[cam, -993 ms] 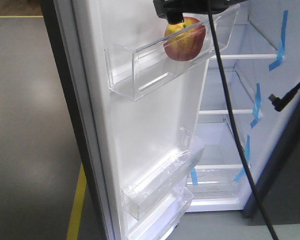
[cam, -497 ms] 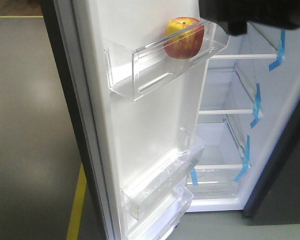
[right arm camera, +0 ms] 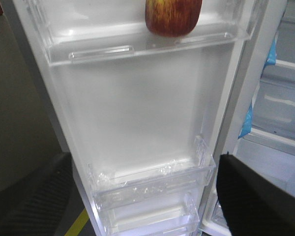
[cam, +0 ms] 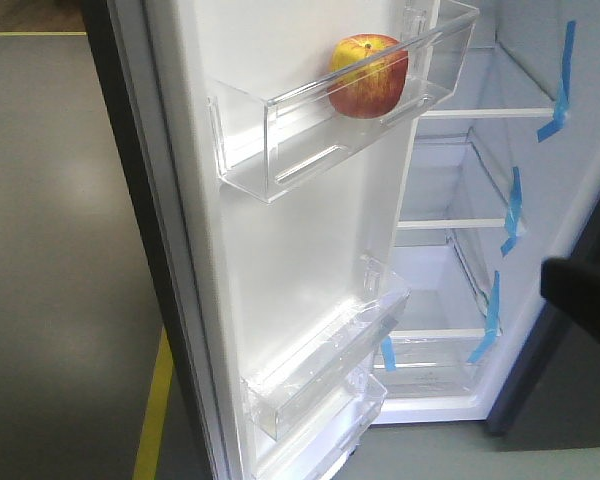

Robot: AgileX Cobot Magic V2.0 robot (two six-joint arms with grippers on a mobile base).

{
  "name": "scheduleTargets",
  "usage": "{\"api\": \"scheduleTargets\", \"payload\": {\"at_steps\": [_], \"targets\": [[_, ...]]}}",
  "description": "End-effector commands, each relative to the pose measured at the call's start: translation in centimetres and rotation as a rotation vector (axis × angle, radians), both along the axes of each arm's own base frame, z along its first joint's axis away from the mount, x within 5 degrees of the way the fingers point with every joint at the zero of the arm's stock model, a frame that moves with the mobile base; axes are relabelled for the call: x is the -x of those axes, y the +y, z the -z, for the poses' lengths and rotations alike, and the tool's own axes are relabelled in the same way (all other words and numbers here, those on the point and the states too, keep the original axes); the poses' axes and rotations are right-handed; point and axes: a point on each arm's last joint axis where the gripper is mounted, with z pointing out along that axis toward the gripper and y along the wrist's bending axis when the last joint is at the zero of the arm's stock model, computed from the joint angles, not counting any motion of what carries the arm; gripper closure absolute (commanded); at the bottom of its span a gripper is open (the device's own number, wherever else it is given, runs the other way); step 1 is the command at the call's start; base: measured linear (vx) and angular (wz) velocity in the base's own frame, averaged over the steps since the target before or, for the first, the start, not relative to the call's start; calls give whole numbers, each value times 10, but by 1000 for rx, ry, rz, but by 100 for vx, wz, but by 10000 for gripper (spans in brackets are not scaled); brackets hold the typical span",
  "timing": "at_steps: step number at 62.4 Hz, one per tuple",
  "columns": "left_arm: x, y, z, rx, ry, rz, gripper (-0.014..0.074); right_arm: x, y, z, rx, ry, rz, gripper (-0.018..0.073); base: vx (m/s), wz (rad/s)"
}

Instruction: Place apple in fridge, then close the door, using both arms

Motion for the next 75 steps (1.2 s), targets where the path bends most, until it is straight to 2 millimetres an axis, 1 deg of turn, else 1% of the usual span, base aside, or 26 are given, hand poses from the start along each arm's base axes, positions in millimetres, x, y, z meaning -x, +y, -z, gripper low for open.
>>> {"api": "scheduleTargets", "payload": {"at_steps": [1, 10, 20, 33, 42, 52, 75], "targets": [[1, 1, 0, 7, -67, -5, 603, 16, -8, 4, -40, -46, -3, -13, 0, 0], [1, 1, 0, 7, -67, -5, 603, 42, -20, 30, -30, 17, -14, -13, 0, 0], [1, 1, 0, 7, -67, -5, 603, 65, -32, 57, -4, 69, -19, -13, 0, 0], [1, 1, 0, 7, -67, -5, 603, 89, -45, 80, 2, 98, -24, -13, 0, 0], [1, 1, 0, 7, -67, -5, 603, 102, -51, 87, 9, 107, -26, -13, 0, 0], [1, 1, 0, 7, -67, -5, 603, 109, -55, 92, 31, 132, -30, -13, 0, 0], [1, 1, 0, 7, -67, -5, 603, 111, -56, 93, 34, 139, -31, -13, 0, 0]]}}
